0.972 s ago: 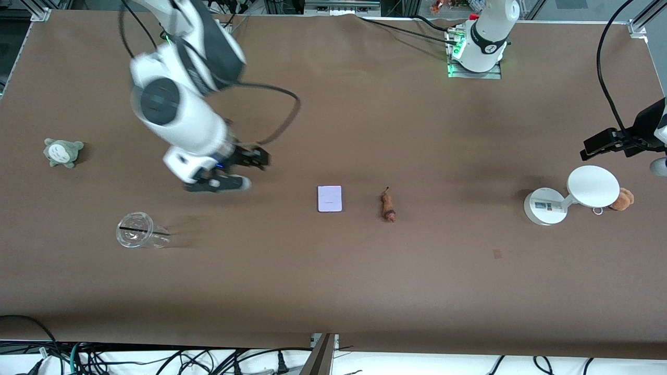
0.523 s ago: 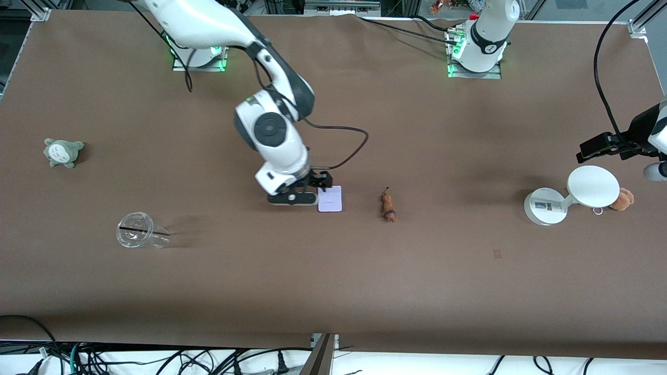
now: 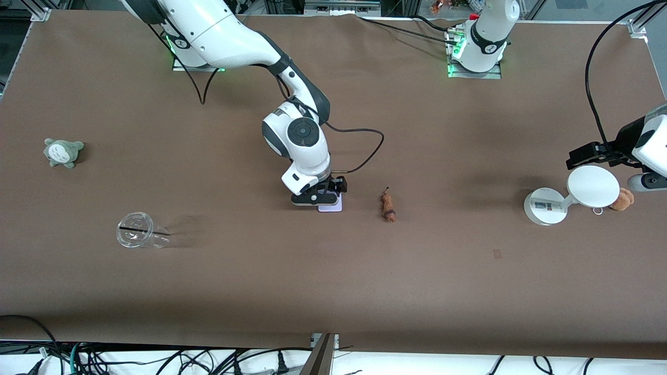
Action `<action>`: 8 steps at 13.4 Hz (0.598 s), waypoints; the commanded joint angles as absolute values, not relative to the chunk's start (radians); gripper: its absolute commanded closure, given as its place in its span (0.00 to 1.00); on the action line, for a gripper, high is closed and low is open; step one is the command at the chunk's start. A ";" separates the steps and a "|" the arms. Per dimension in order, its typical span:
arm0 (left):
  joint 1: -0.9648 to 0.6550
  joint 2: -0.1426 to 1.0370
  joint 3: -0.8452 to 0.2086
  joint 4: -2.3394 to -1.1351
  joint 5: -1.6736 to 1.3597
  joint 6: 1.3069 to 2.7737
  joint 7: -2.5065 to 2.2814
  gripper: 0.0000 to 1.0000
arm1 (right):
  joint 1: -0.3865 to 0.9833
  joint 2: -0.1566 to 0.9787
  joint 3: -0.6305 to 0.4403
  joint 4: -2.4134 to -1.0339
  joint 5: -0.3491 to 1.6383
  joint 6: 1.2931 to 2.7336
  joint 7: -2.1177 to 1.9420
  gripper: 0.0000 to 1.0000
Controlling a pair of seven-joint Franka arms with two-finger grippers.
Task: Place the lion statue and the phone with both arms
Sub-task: 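Lower the right gripper and grasp the white phone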
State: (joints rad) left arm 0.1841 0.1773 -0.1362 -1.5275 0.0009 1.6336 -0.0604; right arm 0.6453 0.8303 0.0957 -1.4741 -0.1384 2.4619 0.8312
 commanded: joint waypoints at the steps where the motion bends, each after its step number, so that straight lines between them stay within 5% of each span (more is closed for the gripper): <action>1: 0.187 0.216 -0.133 -1.462 -0.021 1.623 -0.058 0.00 | 0.678 0.890 0.077 -1.424 -0.161 2.516 0.876 0.00; 8: 0.170 0.239 -0.135 -1.465 -0.082 1.621 -0.071 0.00 | 0.744 0.942 0.025 -1.401 -0.186 2.571 0.897 0.01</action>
